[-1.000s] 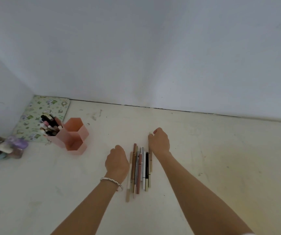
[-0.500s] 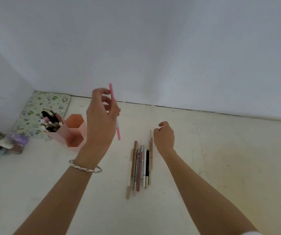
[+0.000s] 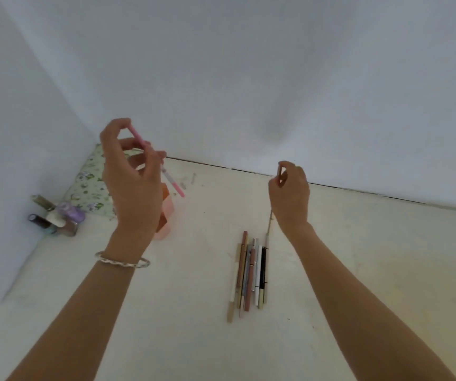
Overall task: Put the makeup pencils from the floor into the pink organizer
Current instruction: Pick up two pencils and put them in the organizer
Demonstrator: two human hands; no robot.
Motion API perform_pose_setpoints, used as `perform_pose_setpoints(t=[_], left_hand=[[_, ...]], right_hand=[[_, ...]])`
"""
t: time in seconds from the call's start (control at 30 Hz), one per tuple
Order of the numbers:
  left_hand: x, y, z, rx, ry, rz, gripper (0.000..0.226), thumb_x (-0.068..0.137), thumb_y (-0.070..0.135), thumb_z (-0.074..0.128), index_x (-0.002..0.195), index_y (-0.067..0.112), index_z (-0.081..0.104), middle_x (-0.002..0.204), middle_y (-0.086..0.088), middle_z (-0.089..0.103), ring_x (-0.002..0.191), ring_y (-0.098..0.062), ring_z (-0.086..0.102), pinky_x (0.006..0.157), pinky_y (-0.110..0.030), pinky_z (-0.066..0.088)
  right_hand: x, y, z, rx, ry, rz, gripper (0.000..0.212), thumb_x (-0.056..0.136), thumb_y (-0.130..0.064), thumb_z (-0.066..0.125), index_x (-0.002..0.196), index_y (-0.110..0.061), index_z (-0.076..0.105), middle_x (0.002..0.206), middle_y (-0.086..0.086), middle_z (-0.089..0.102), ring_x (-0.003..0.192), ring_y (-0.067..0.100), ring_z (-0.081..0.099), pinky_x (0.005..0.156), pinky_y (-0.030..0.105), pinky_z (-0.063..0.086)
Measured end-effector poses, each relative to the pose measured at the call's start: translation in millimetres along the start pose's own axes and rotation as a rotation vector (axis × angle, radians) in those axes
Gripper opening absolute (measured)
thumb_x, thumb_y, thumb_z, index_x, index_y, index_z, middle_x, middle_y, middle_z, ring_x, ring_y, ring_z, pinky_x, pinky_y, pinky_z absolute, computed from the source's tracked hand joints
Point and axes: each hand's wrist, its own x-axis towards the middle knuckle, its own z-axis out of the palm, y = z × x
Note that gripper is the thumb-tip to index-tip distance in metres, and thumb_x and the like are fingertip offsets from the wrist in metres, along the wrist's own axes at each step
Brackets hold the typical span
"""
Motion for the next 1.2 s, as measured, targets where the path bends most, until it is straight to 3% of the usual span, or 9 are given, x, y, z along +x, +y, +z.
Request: perform_pose_setpoints(t=[0.13, 0.2, 0.33, 0.5, 0.7, 0.87, 0.97, 1.1, 1.2], left_hand=[[24, -21, -19, 0.091, 0.068, 0.032, 0.026, 0.097, 0.014, 0.052, 0.116, 0.029, 0.044, 0.096, -0.002, 0.065, 0.081, -0.008, 0.073, 0.072, -0.024, 0.057], [27, -37, -17, 0.277, -0.038, 0.055, 0.022, 0.098, 0.015, 0.053, 0.117, 0.023, 0.045, 0.096, 0.000, 0.067, 0.083, -0.010, 0.069, 0.075, -0.021, 0.052], [32, -76, -12, 0.766, -0.267, 0.127, 0.016, 0.097, 0.015, 0.053, 0.112, 0.016, 0.050, 0.087, -0.004, 0.068, 0.083, -0.026, 0.064, 0.082, -0.038, 0.048], [35, -91, -15, 1.153, -0.433, 0.106, 0.022, 0.093, 0.024, 0.056, 0.113, 0.018, 0.061, 0.110, -0.007, 0.067, 0.117, -0.029, 0.052, 0.103, -0.043, 0.031], [63, -57, -46, 0.928, -0.247, 0.124, 0.044, 0.086, 0.011, 0.054, 0.130, 0.015, 0.053, 0.117, -0.013, 0.063, 0.120, -0.033, 0.049, 0.101, -0.046, 0.035], [59, -27, -69, 0.696, -0.197, 0.051, 0.046, 0.087, 0.006, 0.054, 0.131, 0.018, 0.050, 0.119, -0.004, 0.063, 0.115, -0.028, 0.051, 0.100, -0.042, 0.037], [48, -21, -71, 0.636, -0.186, 0.033, 0.045, 0.087, 0.005, 0.055, 0.129, 0.020, 0.051, 0.115, 0.000, 0.062, 0.109, -0.021, 0.053, 0.096, -0.036, 0.041], [10, -22, -43, 0.534, -0.205, -0.004, 0.029, 0.082, 0.004, 0.057, 0.105, 0.022, 0.058, 0.093, 0.007, 0.061, 0.083, -0.014, 0.059, 0.074, -0.028, 0.047], [-49, -33, 1, 0.489, -0.534, -0.326, 0.016, 0.086, 0.008, 0.058, 0.095, 0.021, 0.059, 0.081, 0.007, 0.063, 0.079, -0.017, 0.065, 0.070, -0.031, 0.054]], right_hand=[[14, -64, -4, 0.327, 0.161, -0.123, 0.030, 0.088, -0.004, 0.056, 0.116, -0.015, 0.058, 0.100, -0.001, 0.057, 0.071, 0.000, 0.055, 0.065, 0.009, 0.044], [11, -84, -3, 0.403, 0.154, -0.148, 0.029, 0.089, -0.004, 0.056, 0.116, -0.015, 0.057, 0.100, 0.002, 0.061, 0.074, 0.006, 0.058, 0.068, 0.011, 0.046], [-4, -98, 6, 0.461, 0.091, -0.173, 0.029, 0.089, -0.001, 0.057, 0.116, -0.011, 0.058, 0.093, 0.006, 0.064, 0.074, 0.011, 0.059, 0.072, 0.016, 0.049], [-18, -93, 23, 0.483, 0.039, -0.124, 0.028, 0.089, -0.002, 0.057, 0.114, -0.014, 0.058, 0.084, -0.001, 0.061, 0.072, 0.002, 0.058, 0.071, 0.010, 0.046], [-22, -129, 72, 0.596, 0.002, -0.124, 0.025, 0.089, -0.006, 0.058, 0.110, -0.021, 0.055, 0.085, -0.009, 0.060, 0.077, 0.007, 0.061, 0.071, 0.013, 0.048], [-40, -128, 127, 0.388, -0.255, -0.189, 0.025, 0.093, -0.005, 0.053, 0.116, -0.014, 0.054, 0.096, 0.002, 0.060, 0.085, 0.017, 0.059, 0.082, 0.039, 0.052], [-54, -116, 136, 0.279, -0.353, -0.249, 0.031, 0.094, -0.011, 0.053, 0.124, -0.017, 0.054, 0.104, 0.002, 0.060, 0.087, 0.014, 0.055, 0.084, 0.037, 0.051], [-38, -102, 103, 0.395, -0.143, -0.181, 0.045, 0.091, -0.013, 0.051, 0.134, -0.025, 0.044, 0.104, -0.003, 0.060, 0.077, 0.010, 0.058, 0.073, 0.018, 0.049], [-11, -80, 60, 0.432, 0.015, -0.029, 0.048, 0.087, -0.005, 0.046, 0.130, -0.028, 0.044, 0.098, -0.004, 0.061, 0.064, 0.006, 0.055, 0.063, 0.015, 0.046]])
